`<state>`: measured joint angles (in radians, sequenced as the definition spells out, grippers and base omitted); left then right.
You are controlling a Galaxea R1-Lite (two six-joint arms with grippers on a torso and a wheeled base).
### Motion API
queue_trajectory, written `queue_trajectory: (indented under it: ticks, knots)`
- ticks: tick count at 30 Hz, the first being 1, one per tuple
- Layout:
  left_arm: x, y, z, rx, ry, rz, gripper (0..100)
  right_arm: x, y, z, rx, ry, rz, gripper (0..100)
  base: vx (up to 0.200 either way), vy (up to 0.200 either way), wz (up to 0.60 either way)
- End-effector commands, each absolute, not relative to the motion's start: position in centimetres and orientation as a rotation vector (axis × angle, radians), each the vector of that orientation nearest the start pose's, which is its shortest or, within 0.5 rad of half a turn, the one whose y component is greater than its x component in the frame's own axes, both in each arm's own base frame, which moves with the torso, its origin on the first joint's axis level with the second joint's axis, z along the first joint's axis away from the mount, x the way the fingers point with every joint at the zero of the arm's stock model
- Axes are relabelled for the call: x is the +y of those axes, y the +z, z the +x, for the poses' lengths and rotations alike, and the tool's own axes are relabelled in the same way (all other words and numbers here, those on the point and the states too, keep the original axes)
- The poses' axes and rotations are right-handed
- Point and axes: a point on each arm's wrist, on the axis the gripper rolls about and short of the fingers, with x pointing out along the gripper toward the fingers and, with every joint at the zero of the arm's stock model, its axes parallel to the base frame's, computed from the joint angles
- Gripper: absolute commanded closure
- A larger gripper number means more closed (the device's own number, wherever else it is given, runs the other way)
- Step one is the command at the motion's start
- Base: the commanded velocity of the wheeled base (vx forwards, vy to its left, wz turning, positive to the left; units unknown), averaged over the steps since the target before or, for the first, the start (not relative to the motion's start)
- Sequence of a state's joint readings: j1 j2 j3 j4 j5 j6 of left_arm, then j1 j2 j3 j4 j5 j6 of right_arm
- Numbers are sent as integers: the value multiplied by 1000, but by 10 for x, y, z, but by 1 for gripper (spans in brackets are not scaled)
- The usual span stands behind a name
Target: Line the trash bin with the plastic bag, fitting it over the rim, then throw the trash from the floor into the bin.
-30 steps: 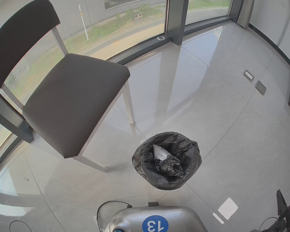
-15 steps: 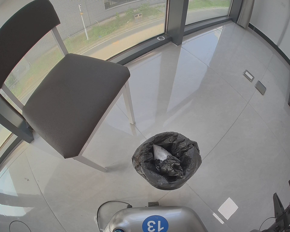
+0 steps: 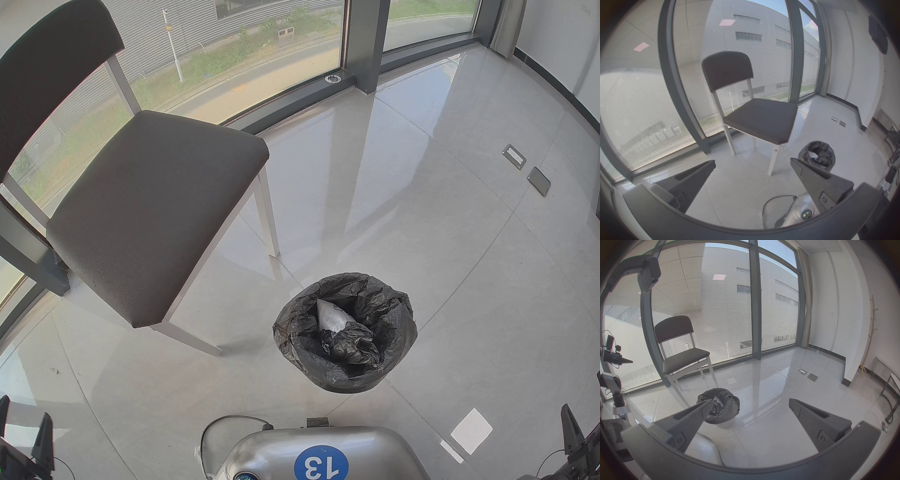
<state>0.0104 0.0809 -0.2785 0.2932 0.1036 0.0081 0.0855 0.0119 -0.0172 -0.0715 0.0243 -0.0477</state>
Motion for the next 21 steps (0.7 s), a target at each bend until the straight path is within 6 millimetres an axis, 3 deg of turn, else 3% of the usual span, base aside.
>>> queue_trajectory:
  ticks: [1,11,21]
  knots:
    - [3,96,-30,158,27,21,0,-1,83,-23,-76,123,-66,0,0,0,0]
    - [1,76,-19,110,-27,13,0,-1,83,-23,-76,123,-66,0,0,0,0]
    - [0,76,-23,0,9,8,0,0,83,-23,-81,155,-70,0,0,0,0]
